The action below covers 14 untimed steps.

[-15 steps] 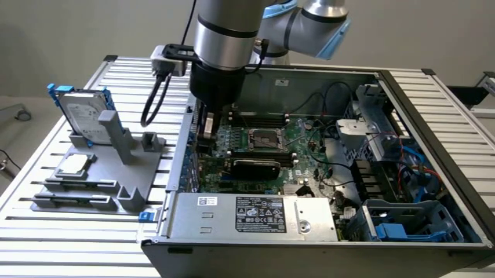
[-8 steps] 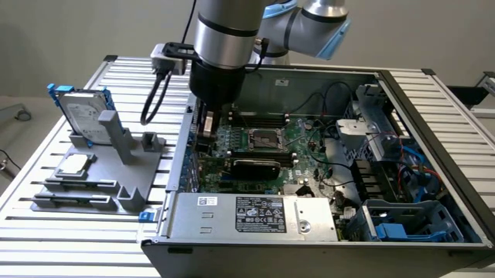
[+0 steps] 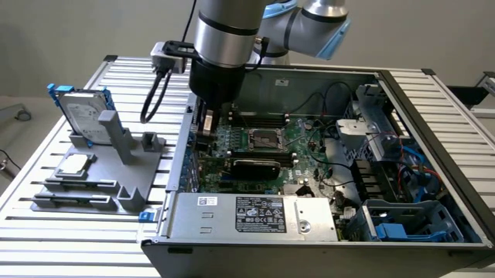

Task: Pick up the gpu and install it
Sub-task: 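Insert the gpu into the slot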

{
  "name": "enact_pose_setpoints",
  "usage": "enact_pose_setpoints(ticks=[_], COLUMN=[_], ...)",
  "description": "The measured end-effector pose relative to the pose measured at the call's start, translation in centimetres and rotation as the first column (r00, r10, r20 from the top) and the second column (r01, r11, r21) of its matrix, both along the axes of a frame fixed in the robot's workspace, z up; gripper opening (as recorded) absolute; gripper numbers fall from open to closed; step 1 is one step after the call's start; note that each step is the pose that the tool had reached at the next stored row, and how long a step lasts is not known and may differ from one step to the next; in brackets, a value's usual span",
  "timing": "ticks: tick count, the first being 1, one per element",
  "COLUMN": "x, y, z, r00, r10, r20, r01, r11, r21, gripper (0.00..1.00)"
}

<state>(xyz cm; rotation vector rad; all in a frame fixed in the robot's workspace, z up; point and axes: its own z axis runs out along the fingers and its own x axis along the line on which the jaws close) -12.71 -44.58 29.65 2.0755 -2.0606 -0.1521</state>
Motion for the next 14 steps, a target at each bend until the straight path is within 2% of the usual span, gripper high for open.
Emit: enact_pose_setpoints(ticks=[9, 14], x=[-0.03, -0.04], y=[0.13, 0.13], z=[0.04, 0.04], r00=[1.0000, 1.0000], r10=[0.000, 0.000], r20=[-0.0071, -0.0083], r01=[0.000, 0.000], r11=[1.0000, 1.0000], r21=[0.0000, -0.0001], gripper=[0.11, 0.11])
